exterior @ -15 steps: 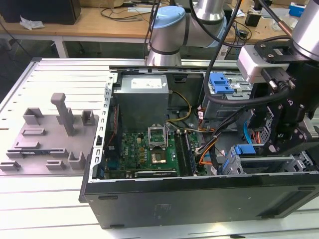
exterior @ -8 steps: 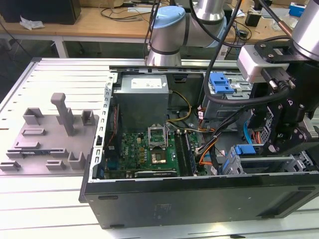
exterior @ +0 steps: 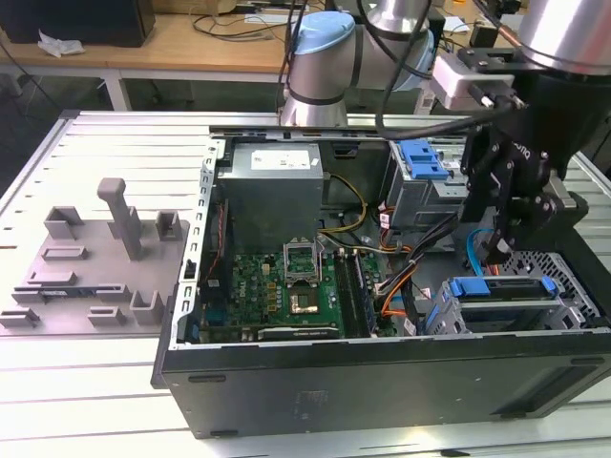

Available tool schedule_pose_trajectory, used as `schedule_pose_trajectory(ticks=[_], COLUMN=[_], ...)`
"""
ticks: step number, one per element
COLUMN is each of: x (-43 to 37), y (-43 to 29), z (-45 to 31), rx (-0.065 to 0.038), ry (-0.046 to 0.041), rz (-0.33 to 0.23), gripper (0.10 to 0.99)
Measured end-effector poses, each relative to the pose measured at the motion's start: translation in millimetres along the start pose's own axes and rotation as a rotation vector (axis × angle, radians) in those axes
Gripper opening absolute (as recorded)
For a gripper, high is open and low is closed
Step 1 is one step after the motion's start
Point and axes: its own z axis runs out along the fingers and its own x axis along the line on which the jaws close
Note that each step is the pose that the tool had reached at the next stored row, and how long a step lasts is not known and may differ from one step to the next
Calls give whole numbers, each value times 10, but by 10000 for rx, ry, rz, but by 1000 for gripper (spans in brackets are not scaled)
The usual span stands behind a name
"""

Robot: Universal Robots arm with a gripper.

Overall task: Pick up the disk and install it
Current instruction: 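Insert the first disk wire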

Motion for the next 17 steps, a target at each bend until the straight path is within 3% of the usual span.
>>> schedule_pose_trajectory(ticks=[1, 2, 3, 4, 8, 9, 10, 11, 12, 13, 14, 15, 16, 17], x=[-9, -25, -39, -53, -87, -98, -105, -122, -141, -159, -175, -190, -219, -235], y=[0, 0, 0, -1, -1, -1, -1, -1, -2, -2, -2, -2, -2, 2], z=[-2, -2, -4, -5, -9, -9, -9, -11, -13, -14, -16, -18, -19, -20], rx=[-2, -5, -11, -14, -24, -26, -28, -32, -36, -40, -43, -46, -56, -60], ry=[209, 566, 993, 1368, 2188, 2436, 2615, 2971, 3346, 3711, 3962, 4138, 4511, 4812], rz=[-4, -11, -20, -28, -45, -50, -53, -61, -68, -75, -80, -84, -94, -99], gripper=[624, 624, 624, 624, 624, 624, 624, 624, 541, 541, 471, 471, 471, 471])
